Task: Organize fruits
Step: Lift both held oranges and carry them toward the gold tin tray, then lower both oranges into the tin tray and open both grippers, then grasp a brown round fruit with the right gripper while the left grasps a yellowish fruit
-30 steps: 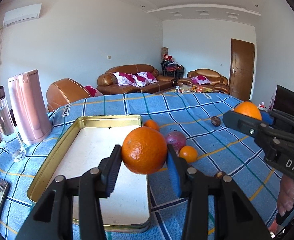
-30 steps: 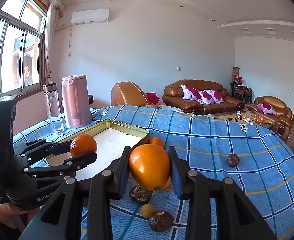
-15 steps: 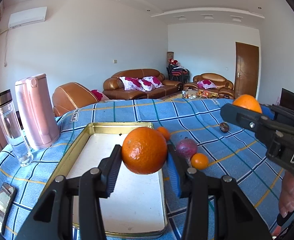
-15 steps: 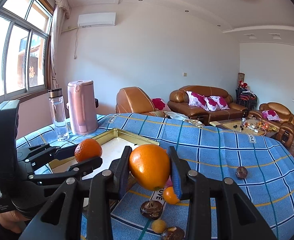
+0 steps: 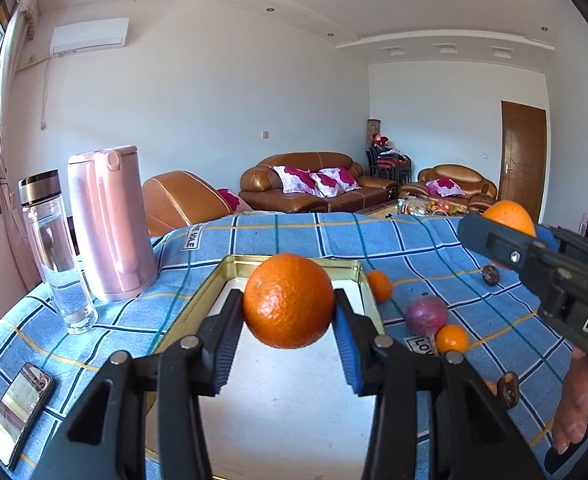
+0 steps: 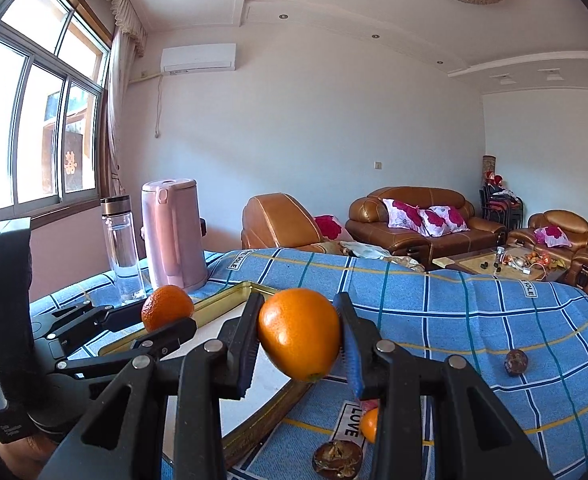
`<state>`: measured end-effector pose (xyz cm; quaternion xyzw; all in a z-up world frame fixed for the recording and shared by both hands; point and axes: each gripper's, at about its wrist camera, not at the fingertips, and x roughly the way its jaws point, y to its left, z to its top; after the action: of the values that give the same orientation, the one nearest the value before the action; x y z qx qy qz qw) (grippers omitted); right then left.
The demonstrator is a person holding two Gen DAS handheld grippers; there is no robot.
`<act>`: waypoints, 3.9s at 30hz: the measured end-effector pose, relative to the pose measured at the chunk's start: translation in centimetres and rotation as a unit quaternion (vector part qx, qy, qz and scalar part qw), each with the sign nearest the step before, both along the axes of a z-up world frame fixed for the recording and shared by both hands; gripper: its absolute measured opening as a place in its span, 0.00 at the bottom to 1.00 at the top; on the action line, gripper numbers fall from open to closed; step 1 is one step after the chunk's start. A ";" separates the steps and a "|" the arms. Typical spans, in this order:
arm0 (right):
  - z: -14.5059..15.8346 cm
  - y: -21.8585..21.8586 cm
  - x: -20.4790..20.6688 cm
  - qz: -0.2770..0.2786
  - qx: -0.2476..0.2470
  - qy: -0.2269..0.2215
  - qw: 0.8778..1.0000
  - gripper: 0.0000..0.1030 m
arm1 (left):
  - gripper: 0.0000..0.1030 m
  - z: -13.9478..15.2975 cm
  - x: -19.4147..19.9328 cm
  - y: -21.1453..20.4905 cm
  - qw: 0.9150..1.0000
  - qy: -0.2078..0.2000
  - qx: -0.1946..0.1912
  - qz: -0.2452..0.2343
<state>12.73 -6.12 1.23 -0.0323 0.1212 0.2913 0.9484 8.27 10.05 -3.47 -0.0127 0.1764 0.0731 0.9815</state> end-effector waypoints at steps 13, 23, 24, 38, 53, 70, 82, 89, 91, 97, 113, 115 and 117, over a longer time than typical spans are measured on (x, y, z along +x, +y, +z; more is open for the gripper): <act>-2.2 2.6 2.1 -0.002 0.000 0.011 1.000 0.36 | 0.44 -1.4 0.7 4.4 0.999 0.008 -0.006 0.050; -3.3 5.0 2.9 0.016 -0.017 0.027 0.999 0.36 | 0.44 -2.6 1.3 6.0 0.998 0.025 -0.020 0.061; -3.5 5.2 2.9 0.018 -0.019 0.029 0.999 0.36 | 0.44 -2.8 1.4 6.1 0.998 0.028 -0.022 0.060; -5.6 6.9 3.9 0.030 -0.046 0.064 0.996 0.36 | 0.44 -3.5 2.6 6.5 0.996 0.065 -0.028 0.059; -7.0 9.5 5.4 0.053 -0.102 0.118 0.986 0.37 | 0.44 -4.1 3.9 7.1 0.992 0.102 -0.034 0.059; -7.8 10.3 6.7 0.058 -0.120 0.156 0.979 0.37 | 0.44 -5.6 5.7 8.1 0.984 0.160 -0.060 0.057; -8.0 10.6 6.8 0.060 -0.125 0.162 0.977 0.37 | 0.44 -5.8 5.9 8.2 0.983 0.165 -0.060 0.055; -8.0 10.6 6.8 0.057 -0.125 0.162 0.977 0.37 | 0.46 -6.0 5.9 8.3 0.983 0.165 -0.059 0.058; -8.0 10.7 6.9 0.055 -0.126 0.163 0.977 0.37 | 0.47 -5.8 5.6 8.2 0.984 0.157 -0.053 0.062; -8.0 10.4 7.0 0.045 -0.123 0.161 0.978 0.55 | 0.64 -5.3 4.9 8.3 0.986 0.137 -0.049 0.078; -4.9 -1.8 3.1 -0.017 -0.056 0.123 0.991 0.63 | 0.98 -3.0 0.8 7.1 0.994 0.046 -0.076 0.066; -5.3 -4.3 2.3 -0.022 -0.059 0.135 0.989 0.63 | 0.98 -2.5 0.4 5.5 0.996 0.040 -0.073 0.044; -6.2 -6.0 1.4 -0.034 -0.078 0.144 0.986 0.63 | 0.98 -2.0 0.1 3.8 0.997 0.036 -0.069 0.022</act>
<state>14.14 -12.13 -4.96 -0.0603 0.2799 0.2504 0.9248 8.39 13.84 -5.46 -0.0818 0.2158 0.0823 0.9695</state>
